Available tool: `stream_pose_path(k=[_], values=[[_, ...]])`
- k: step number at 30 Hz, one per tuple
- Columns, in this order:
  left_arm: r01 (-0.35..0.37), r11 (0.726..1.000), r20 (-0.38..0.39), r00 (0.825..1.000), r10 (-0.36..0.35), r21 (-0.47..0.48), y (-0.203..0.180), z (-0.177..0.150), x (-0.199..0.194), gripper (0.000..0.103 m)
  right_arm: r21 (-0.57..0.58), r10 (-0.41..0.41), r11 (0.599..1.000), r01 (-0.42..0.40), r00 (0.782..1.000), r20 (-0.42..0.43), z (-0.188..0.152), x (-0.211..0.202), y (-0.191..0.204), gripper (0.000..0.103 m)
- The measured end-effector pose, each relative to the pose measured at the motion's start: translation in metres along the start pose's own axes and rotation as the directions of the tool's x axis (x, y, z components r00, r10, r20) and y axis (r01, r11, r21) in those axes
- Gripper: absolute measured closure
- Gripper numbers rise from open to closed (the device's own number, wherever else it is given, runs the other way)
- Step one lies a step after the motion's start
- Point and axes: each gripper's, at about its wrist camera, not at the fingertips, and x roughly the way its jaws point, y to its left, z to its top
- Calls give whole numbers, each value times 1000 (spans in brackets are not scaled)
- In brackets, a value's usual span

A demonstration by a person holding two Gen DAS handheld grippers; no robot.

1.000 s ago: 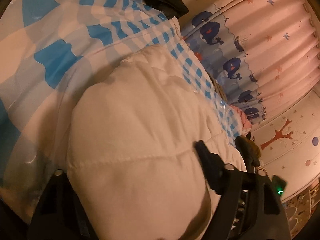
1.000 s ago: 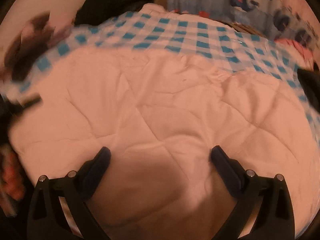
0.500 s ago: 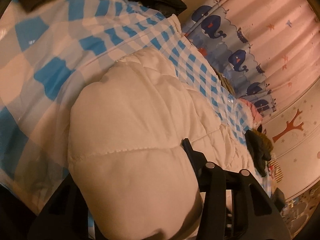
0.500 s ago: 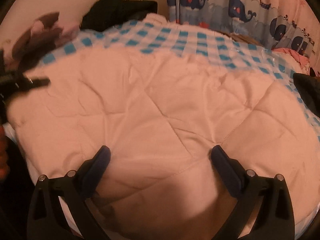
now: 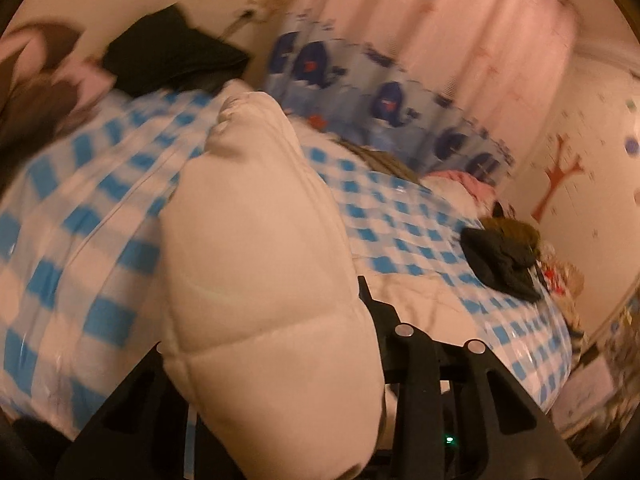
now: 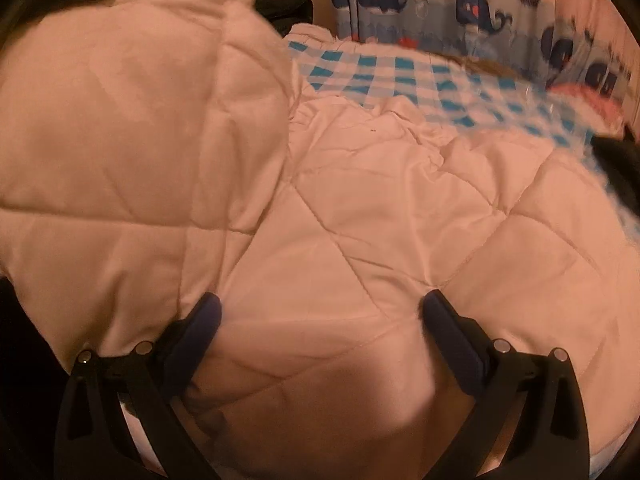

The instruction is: Fold large clothes

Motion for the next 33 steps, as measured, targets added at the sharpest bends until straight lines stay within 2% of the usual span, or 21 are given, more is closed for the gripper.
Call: stream_pose_path(k=[2, 3, 4, 5, 6, 7, 8, 9, 10, 11, 12, 15, 21, 23, 24, 25, 27, 28, 30, 31, 33], values=[[13, 999, 10, 1000, -13, 41, -24, 7, 1, 74, 92, 127, 988, -124, 992, -25, 5, -16, -22, 6], [17, 997, 12, 1000, -18, 70, -38, 10, 2, 74, 187, 236, 954, -234, 972, 15, 3, -28, -41, 6], [20, 995, 13, 1000, -21, 95, -50, 12, 3, 74, 306, 356, 880, -362, 931, 77, -1, -37, -66, 6], [22, 992, 12, 1000, -24, 120, -62, 12, 6, 74, 457, 505, 722, -520, 847, 167, -10, -41, -100, 6], [23, 988, 7, 1000, -24, 150, -75, 12, 9, 74, 547, 602, 556, -626, 757, 254, -18, -39, -125, 6], [25, 981, -2, 1000, -25, 195, -94, 10, 14, 74, 632, 681, 306, -712, 627, 377, -34, -30, -159, 6], [29, 975, -10, 1000, -28, 220, -106, 7, 18, 74, 669, 697, 163, -725, 565, 442, -45, -24, -181, 6], [36, 963, -25, 999, -31, 265, -125, 1, 25, 74, 683, 696, 80, -726, 532, 483, -52, -21, -197, 7], [40, 953, -37, 999, -30, 301, -142, -5, 32, 74, 676, 688, -10, -736, 486, 539, -60, -20, -214, 7], [48, 940, -51, 998, -32, 337, -157, -12, 39, 74, 666, 683, -55, -744, 458, 569, -62, -22, -224, 7], [58, 927, -66, 997, -36, 371, -172, -21, 46, 74, 652, 679, -74, -754, 441, 587, -64, -26, -233, 7], [96, 875, -131, 991, -38, 475, -218, -58, 72, 74, 617, 657, -84, -782, 422, 625, -67, -39, -256, 7], [123, 805, -187, 982, -16, 581, -260, -112, 114, 74, 583, 628, -195, -788, 357, 692, -81, -34, -302, 7], [133, 789, -197, 980, -16, 600, -266, -124, 121, 74, 590, 632, -177, -788, 369, 682, -82, -35, -311, 7], [140, 775, -202, 979, -17, 617, -269, -132, 123, 74, 601, 634, -153, -785, 389, 669, -81, -37, -315, 7], [152, 759, -212, 977, -19, 633, -272, -138, 124, 74, 613, 637, -100, -784, 423, 645, -77, -42, -320, 7], [155, 716, -220, 976, -2, 681, -277, -155, 127, 74, 635, 621, 84, -768, 539, 570, -59, -61, -334, 7], [156, 705, -220, 975, 1, 692, -278, -159, 128, 74, 637, 610, 163, -753, 585, 535, -50, -70, -337, 7], [160, 693, -223, 975, 2, 703, -278, -166, 129, 73, 612, 581, 412, -675, 713, 394, -17, -88, -330, 7], [162, 688, -224, 975, 2, 707, -279, -166, 128, 73, 595, 550, 525, -609, 776, 308, -1, -89, -323, 7], [172, 685, -235, 972, -1, 708, -280, -162, 129, 72, 520, 427, 752, -405, 900, 82, 29, -75, -305, 7]])
